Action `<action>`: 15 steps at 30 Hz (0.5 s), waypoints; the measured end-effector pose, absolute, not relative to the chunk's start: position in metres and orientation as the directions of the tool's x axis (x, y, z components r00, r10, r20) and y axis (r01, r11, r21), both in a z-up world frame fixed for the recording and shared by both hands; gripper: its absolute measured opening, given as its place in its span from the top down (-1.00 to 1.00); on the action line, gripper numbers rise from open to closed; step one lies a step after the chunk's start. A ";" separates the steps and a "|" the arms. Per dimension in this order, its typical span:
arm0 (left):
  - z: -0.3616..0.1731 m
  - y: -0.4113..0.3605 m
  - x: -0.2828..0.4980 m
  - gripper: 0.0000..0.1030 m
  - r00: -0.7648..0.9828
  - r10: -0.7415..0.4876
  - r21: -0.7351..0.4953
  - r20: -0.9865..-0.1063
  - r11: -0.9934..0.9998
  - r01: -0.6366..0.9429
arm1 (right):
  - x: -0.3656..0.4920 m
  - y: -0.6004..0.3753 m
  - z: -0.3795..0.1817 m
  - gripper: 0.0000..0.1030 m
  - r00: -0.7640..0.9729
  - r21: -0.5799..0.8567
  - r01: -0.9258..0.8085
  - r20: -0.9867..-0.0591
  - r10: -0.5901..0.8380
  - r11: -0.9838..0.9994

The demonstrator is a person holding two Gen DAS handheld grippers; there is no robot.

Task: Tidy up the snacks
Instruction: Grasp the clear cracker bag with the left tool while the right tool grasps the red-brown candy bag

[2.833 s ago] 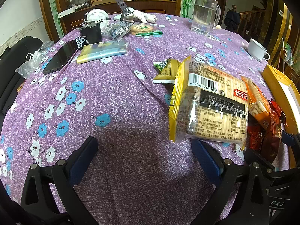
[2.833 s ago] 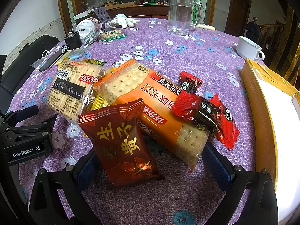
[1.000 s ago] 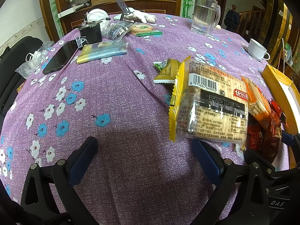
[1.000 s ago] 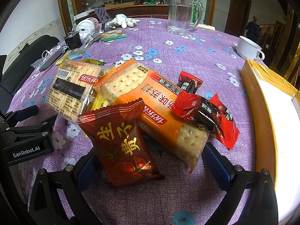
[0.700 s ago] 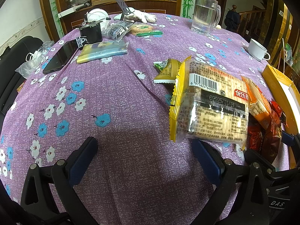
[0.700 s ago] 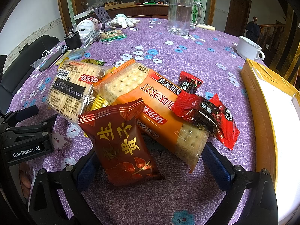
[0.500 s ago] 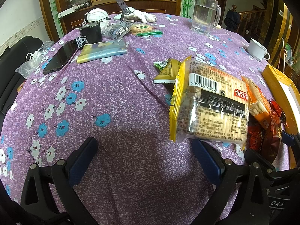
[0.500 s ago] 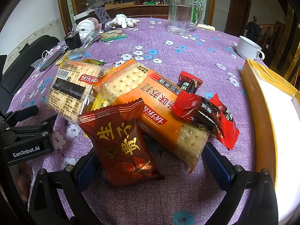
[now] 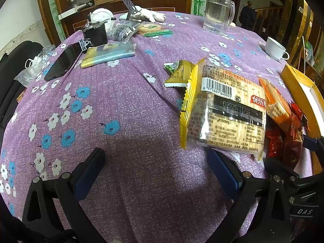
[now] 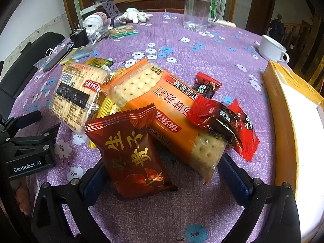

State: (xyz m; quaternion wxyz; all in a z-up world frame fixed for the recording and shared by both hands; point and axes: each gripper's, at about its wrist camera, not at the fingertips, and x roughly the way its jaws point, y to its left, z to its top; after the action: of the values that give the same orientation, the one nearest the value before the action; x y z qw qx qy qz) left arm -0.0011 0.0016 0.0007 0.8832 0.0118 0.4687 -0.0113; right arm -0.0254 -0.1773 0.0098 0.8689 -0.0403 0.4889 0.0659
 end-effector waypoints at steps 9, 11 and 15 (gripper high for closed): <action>0.004 0.002 -0.002 -0.98 0.522 0.022 0.053 -0.852 0.998 0.045 | -0.025 -0.176 0.013 -1.00 0.469 -0.005 -0.139 -0.881 0.062 0.990; 0.005 0.001 -0.004 -0.97 0.523 0.036 0.074 -0.852 0.996 0.052 | -0.025 -0.177 0.014 -0.99 0.457 0.002 -0.136 -0.887 0.064 0.991; 0.008 0.003 -0.008 -0.94 0.514 0.041 0.090 -0.857 0.993 0.071 | -0.029 -0.179 0.016 -0.88 0.450 0.008 -0.127 -0.891 0.065 0.992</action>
State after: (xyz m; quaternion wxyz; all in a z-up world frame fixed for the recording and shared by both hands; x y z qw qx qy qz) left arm -0.0083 0.0034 0.0083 0.8683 0.0569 0.4927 -0.0087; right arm -0.0290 -0.1785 0.0165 0.8510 -0.0297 0.5212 0.0565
